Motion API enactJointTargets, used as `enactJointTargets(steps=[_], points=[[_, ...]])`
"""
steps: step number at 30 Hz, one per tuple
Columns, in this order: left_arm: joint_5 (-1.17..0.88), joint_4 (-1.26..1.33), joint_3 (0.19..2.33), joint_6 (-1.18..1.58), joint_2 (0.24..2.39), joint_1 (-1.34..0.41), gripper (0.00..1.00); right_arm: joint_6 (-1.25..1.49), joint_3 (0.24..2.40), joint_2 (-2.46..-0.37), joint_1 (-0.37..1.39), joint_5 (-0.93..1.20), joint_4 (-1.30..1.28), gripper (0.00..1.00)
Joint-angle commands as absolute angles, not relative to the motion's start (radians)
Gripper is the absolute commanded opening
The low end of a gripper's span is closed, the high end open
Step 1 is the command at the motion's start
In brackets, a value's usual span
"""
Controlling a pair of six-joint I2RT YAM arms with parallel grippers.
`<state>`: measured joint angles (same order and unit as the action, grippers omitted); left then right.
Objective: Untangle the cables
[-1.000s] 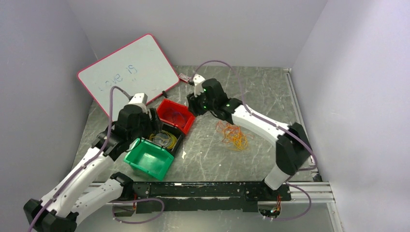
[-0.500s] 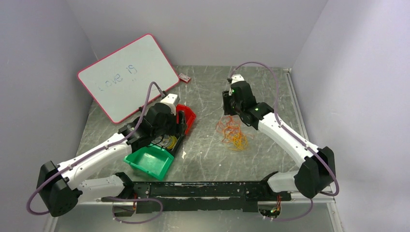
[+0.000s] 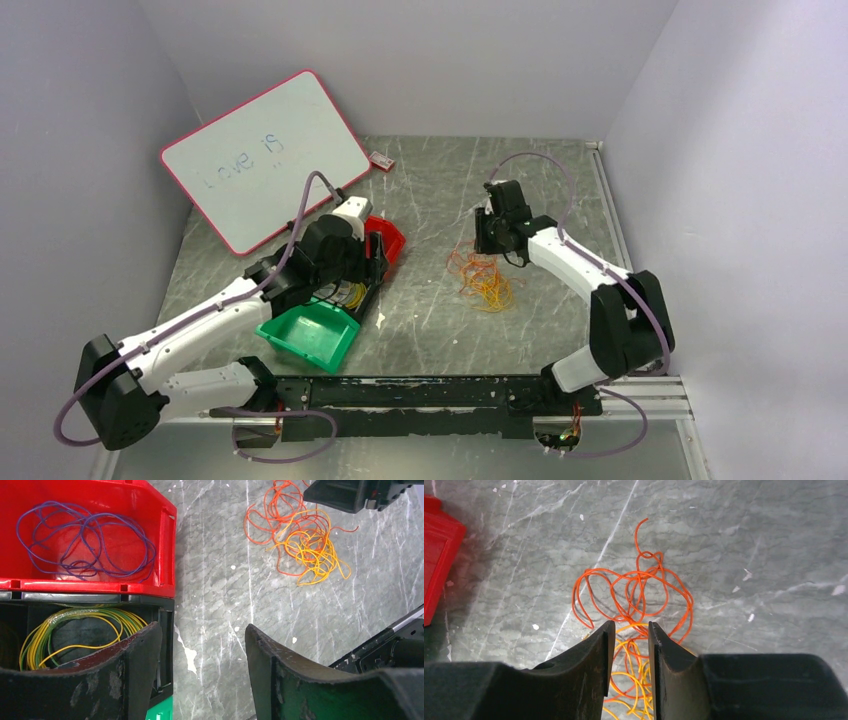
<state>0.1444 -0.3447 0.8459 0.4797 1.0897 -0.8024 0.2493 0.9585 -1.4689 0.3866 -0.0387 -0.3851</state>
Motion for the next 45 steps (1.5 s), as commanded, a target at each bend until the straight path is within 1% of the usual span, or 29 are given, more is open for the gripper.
enactJointTargets(steps=[1, 7, 11, 14, 17, 22, 23, 28, 33, 39, 45], points=[[0.136, -0.349, 0.828, 0.494, 1.059, -0.806, 0.66, 0.27, 0.94, -1.515, 0.362, 0.036, -0.301, 0.34], [0.153, -0.368, 0.819, 0.498, 1.04, -0.806, 0.66, 0.263, 0.932, -1.572, 0.347, -0.001, -0.27, 0.36], [0.16, -0.375, 0.821, 0.496, 1.037, -0.807, 0.66, 0.268, 0.938, -1.607, 0.341, 0.038, -0.238, 0.32], [0.165, -0.382, 0.823, 0.494, 1.035, -0.806, 0.67, 0.271, 0.942, -1.621, 0.341, 0.051, -0.226, 0.27], [0.166, -0.381, 0.82, 0.498, 1.028, -0.807, 0.66, 0.264, 0.947, -1.618, 0.341, 0.042, -0.231, 0.17], [0.139, -0.335, 0.812, 0.485, 1.019, -0.805, 0.67, 0.249, 0.925, -1.524, 0.341, 0.039, -0.231, 0.01], [0.127, -0.308, 0.807, 0.478, 1.017, -0.805, 0.67, 0.247, 0.922, -1.492, 0.341, 0.041, -0.237, 0.0], [0.046, -0.121, 0.796, 0.414, 1.03, -0.807, 0.7, 0.256, 0.95, -1.33, 0.342, 0.077, -0.322, 0.0], [-0.041, 0.07, 0.83, 0.34, 1.1, -0.806, 0.72, 0.29, 0.996, -1.196, 0.341, 0.112, -0.404, 0.0], [-0.105, 0.312, 0.865, 0.297, 1.195, -0.806, 0.75, 0.347, 1.08, -1.105, 0.341, 0.137, -0.46, 0.0], [-0.201, 0.39, 0.978, 0.258, 1.306, -0.807, 0.75, 0.392, 1.173, -1.061, 0.341, 0.121, -0.494, 0.0]])
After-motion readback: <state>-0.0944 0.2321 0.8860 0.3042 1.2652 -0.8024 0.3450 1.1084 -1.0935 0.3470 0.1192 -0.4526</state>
